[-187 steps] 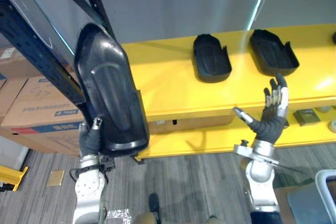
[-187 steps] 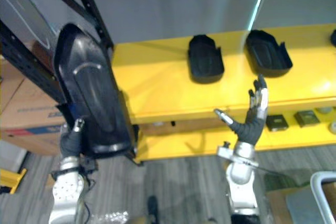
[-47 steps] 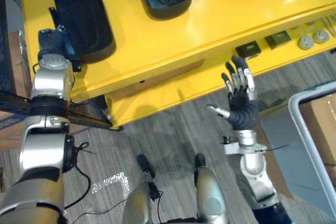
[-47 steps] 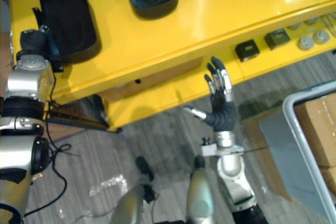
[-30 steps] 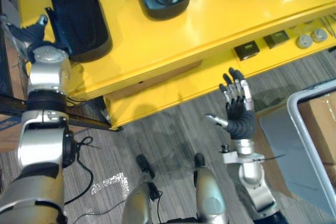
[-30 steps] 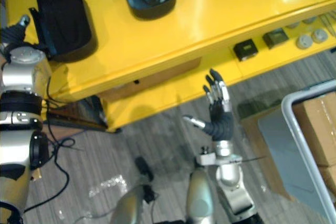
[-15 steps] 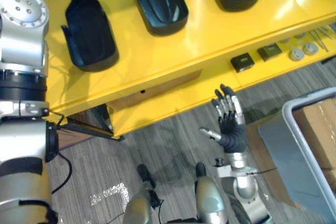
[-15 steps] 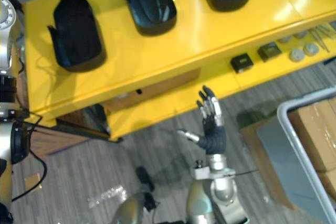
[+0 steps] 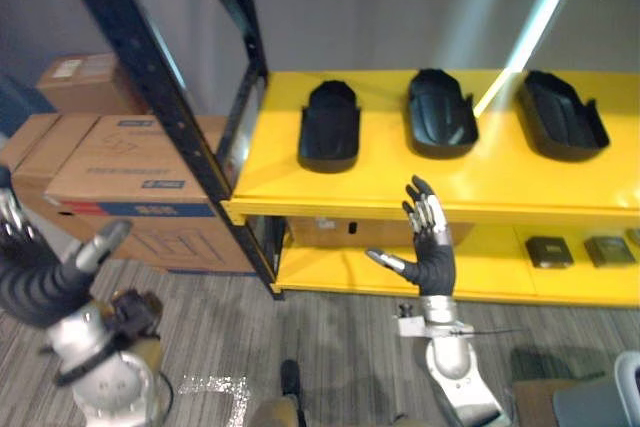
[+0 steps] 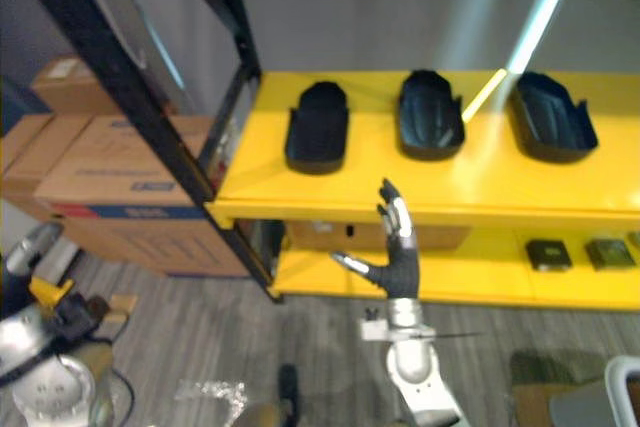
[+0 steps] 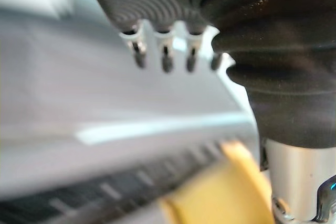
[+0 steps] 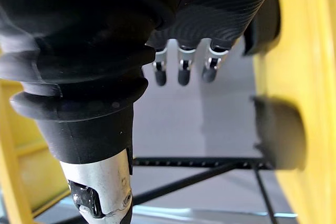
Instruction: Walk over and take plastic housings, then place them on the shelf
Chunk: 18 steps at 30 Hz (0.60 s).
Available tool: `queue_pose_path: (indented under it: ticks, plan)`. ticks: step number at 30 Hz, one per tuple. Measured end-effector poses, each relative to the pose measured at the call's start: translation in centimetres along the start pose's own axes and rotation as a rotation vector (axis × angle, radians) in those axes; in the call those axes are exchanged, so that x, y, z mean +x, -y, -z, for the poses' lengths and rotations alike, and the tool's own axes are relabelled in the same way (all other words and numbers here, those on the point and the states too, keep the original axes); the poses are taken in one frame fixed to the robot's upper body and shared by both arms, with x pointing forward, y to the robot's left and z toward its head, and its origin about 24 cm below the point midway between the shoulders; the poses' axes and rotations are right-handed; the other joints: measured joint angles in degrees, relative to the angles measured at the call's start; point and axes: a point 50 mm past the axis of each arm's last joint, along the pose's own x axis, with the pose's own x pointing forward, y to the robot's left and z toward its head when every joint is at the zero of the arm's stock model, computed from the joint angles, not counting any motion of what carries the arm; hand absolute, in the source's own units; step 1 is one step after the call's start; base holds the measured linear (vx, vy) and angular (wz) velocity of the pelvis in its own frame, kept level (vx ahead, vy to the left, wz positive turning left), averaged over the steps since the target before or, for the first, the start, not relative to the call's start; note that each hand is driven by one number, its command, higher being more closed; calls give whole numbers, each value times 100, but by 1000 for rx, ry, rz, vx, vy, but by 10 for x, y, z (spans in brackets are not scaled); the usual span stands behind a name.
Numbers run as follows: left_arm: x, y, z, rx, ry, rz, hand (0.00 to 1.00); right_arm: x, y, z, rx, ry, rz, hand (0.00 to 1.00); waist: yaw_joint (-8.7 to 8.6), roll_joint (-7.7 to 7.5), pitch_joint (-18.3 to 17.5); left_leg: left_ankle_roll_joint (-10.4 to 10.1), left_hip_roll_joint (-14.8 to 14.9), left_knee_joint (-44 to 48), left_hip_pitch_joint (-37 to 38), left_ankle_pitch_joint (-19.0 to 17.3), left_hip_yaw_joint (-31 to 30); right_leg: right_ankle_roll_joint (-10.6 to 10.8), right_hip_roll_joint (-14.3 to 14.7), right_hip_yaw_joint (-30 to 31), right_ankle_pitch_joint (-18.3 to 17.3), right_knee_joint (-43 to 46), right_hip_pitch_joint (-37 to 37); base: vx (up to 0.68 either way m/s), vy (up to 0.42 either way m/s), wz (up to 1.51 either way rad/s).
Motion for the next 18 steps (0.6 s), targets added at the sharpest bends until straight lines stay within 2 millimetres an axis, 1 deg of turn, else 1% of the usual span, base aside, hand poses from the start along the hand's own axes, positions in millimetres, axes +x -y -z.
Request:
queue_pose_path:
  ticks: [1, 2, 3, 5, 6, 7, 8, 9, 11, 13, 14, 15, 16, 18]
  plan:
    - [-6, -3, 11, 14, -80, -13, 0, -1, -1, 2, 2, -8, 4, 0, 32, 6, -35, 0, 1, -1, -7, 1, 0, 1, 3, -3, 0, -9, 0, 0, 0, 0]
    - [-20, -12, 36, 77, -247, -40, 0, -1, -1, 3, 3, -16, 6, 0, 61, 15, -78, -1, 3, -1, -17, 3, -4, 3, 7, -15, 0, -12, 1, -18, 1, 4]
    - [-34, -19, 55, 136, -359, -53, 0, -1, -2, 4, 4, -17, 9, 0, 61, 13, -99, -12, 7, -1, -29, 11, -9, 4, 13, -25, 0, -15, -1, -23, -4, 8]
    - [-77, -40, 102, 285, -647, -64, 0, 1, -2, 8, 0, -21, 11, 0, 74, -31, -177, -37, 9, -1, -98, 52, -102, 3, 35, -130, 3, -41, -4, -8, -14, 15]
    - [-88, -47, 111, 324, -713, -63, 0, 2, -2, 8, -1, -19, 11, 0, 73, -62, -193, -27, 10, -1, -110, 70, -125, 2, 42, -148, 4, -42, -5, 15, -20, 15]
    - [-110, -59, 127, 384, -833, -57, 0, 6, -3, 10, -5, -13, 11, 0, 83, -136, -216, -23, 20, 0, -127, 82, -140, 0, 62, -164, 8, -56, -5, 17, -17, 6]
    - [-127, -69, 136, 423, -917, -51, 0, 11, -4, 10, -8, -3, 10, 0, 111, -187, -223, 2, 28, 1, -134, 104, -141, -9, 71, -166, 18, -65, -5, 31, -26, 2]
    - [-148, -81, 145, 481, -1017, -44, 0, 18, -5, 11, -12, 14, 0, 0, 154, -240, -231, 10, 37, 2, -134, 111, -139, -7, 80, -166, 31, -75, -3, 0, 0, 0]
    - [-174, -93, 154, 561, -1131, -4, 0, 30, -7, 11, -23, 37, -20, 0, 272, -281, -226, 16, 80, 0, -122, 114, -130, 20, 95, -158, 59, -99, 14, 4, -13, -2]
    - [-196, -104, 160, 601, -1238, 17, 0, 43, -11, 15, -18, 30, -63, 0, 384, -294, -213, 10, 119, 0, -97, 117, -118, 5, 124, -141, 73, -106, 30, -5, -29, -5]
    - [-200, -107, 161, 612, -1262, 15, 0, 46, -13, 16, -17, 27, -72, 100, 401, -287, -191, -6, 104, -3, -72, 107, -121, 1, 118, -146, 70, -115, 67, 0, 0, 0]
    - [-205, -113, 162, 625, -1295, -2, 0, 53, -17, 19, -23, 23, -96, 100, 403, -288, -108, -21, 101, -5, 34, 80, -140, -35, 122, -173, 43, -165, 205, -21, -10, 4]
    - [-206, -121, 162, 631, -1312, -34, 0, 57, -21, 22, -31, 18, -120, 100, 413, -300, -73, -10, 107, -6, 83, 48, -137, -37, 130, -173, 34, -179, 266, -25, -12, 4]
    - [-204, -129, 162, 632, -1318, -74, 0, 65, -26, 23, -39, 11, -158, 100, 439, -288, -34, -19, 111, -6, 84, 37, -136, -13, 135, -174, 9, -180, 267, 0, 0, 0]
